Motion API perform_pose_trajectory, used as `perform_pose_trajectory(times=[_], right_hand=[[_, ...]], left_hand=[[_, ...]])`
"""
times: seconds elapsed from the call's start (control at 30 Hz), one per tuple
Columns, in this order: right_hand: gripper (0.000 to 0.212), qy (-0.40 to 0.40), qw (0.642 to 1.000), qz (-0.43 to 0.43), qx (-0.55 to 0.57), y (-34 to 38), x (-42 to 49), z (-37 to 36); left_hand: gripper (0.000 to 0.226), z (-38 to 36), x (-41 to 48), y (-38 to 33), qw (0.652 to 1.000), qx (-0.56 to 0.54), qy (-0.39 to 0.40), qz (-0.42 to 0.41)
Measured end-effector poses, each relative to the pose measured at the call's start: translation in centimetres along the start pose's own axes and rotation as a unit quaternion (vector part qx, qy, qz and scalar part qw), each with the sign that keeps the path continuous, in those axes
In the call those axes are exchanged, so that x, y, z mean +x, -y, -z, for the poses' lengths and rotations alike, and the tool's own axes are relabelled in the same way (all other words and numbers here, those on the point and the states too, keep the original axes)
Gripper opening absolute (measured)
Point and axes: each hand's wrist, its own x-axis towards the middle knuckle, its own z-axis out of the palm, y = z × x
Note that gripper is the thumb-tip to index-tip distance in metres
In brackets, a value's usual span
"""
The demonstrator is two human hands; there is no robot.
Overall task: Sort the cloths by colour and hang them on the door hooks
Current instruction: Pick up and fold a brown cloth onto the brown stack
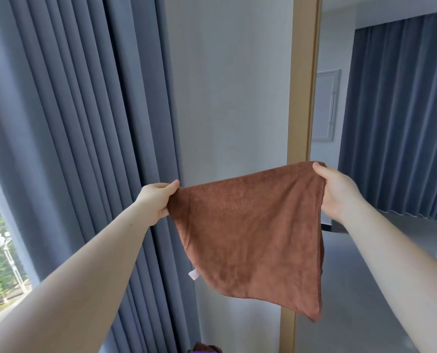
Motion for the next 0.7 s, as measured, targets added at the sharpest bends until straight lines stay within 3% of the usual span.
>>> perform_pose_trajectory(times=[0.2,0.37,0.53,0.7], right_hand=[[0.026,-0.04,0.999,0.02,-0.023,1.1,0.0,0.9],[0.013,-0.084,0.976,0.078,-0.183,1.3,0.1,1.4],[0.034,-0.089,0.966,0.094,-0.223,1.2,0.8,1.9],[0.045,-0.041,0.974,0.082,-0.206,1.5,0.7,2.2]], left_hand=[[0.026,0.0,0.6,-0.7,0.992,-0.087,0.092,-0.02],[0.024,0.3,0.9,-1.2,0.993,-0.06,0.085,-0.063],[0.018,0.5,1.1,-1.2,0.993,-0.04,0.069,-0.086],[0.013,0.9,0.9,-1.9,0.992,-0.027,0.065,-0.104]])
